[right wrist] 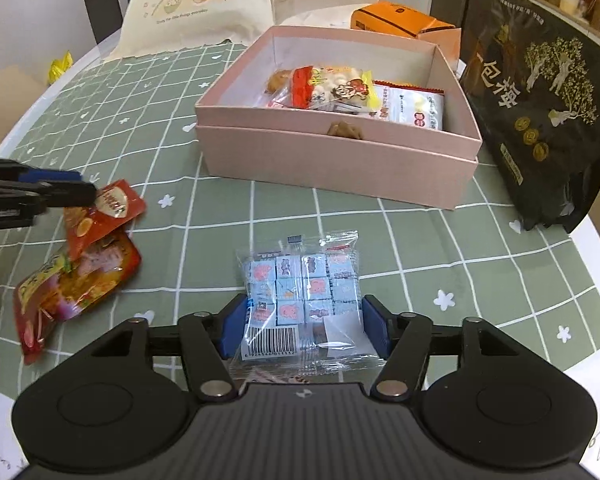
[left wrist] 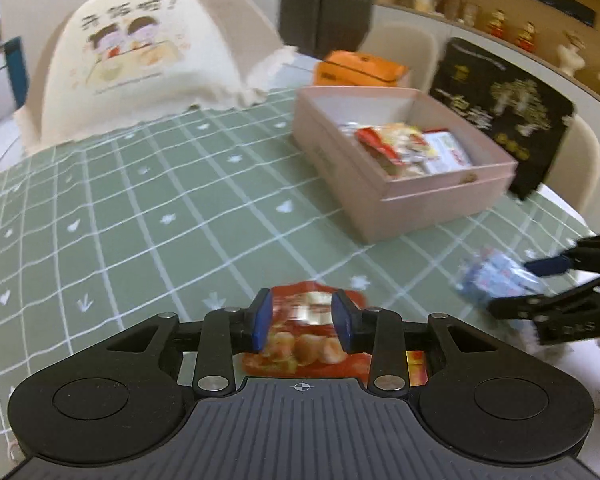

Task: Organize snacks
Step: 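Carry the candy bag and chestnut packet over the pink box and open both tools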

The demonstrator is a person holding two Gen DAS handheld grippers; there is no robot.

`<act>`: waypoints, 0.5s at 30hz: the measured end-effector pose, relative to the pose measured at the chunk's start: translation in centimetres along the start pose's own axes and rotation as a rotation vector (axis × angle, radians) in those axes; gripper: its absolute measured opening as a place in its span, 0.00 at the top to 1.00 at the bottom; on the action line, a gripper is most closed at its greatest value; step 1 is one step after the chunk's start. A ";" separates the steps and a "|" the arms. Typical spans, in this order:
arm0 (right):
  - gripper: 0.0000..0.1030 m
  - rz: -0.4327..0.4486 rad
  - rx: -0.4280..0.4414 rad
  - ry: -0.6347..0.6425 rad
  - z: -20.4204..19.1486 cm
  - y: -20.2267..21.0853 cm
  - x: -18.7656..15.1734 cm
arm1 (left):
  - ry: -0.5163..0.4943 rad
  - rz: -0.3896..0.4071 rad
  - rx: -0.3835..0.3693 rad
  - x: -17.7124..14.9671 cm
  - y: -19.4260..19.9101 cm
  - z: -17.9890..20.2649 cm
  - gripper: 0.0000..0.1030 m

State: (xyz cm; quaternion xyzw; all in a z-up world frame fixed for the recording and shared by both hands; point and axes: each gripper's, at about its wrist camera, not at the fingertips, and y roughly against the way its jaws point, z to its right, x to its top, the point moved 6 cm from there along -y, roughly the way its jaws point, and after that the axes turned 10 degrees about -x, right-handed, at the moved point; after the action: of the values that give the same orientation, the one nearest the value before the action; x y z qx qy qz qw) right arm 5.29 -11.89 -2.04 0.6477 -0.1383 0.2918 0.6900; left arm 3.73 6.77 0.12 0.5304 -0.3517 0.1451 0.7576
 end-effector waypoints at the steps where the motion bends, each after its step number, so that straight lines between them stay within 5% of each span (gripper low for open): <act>1: 0.33 0.001 -0.001 -0.005 0.2 0.0 0.0 | -0.021 -0.034 -0.012 0.0 -0.3 0.5 0.62; 3: 0.30 0.005 0.003 -0.019 0.6 0.2 0.0 | -0.079 -0.133 0.005 -0.3 -2.0 1.2 0.60; 5: 0.29 0.010 0.011 -0.032 1.0 0.6 -0.1 | -0.143 -0.142 0.022 -0.4 -2.7 1.9 0.55; 9: 0.25 0.029 0.015 -0.037 1.7 2.0 -0.6 | -0.118 -0.180 -0.032 -0.1 -3.6 2.4 0.25; 15: 0.24 0.019 0.005 -0.032 2.8 3.3 -2.3 | -0.076 -0.181 0.057 0.0 -3.4 -0.2 0.27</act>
State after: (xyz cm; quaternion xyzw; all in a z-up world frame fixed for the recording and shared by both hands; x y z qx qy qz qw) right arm 2.08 -15.12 -0.38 0.6528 -0.1548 0.2884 0.6832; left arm 5.80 5.63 -2.35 0.5865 -0.3265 0.0657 0.7383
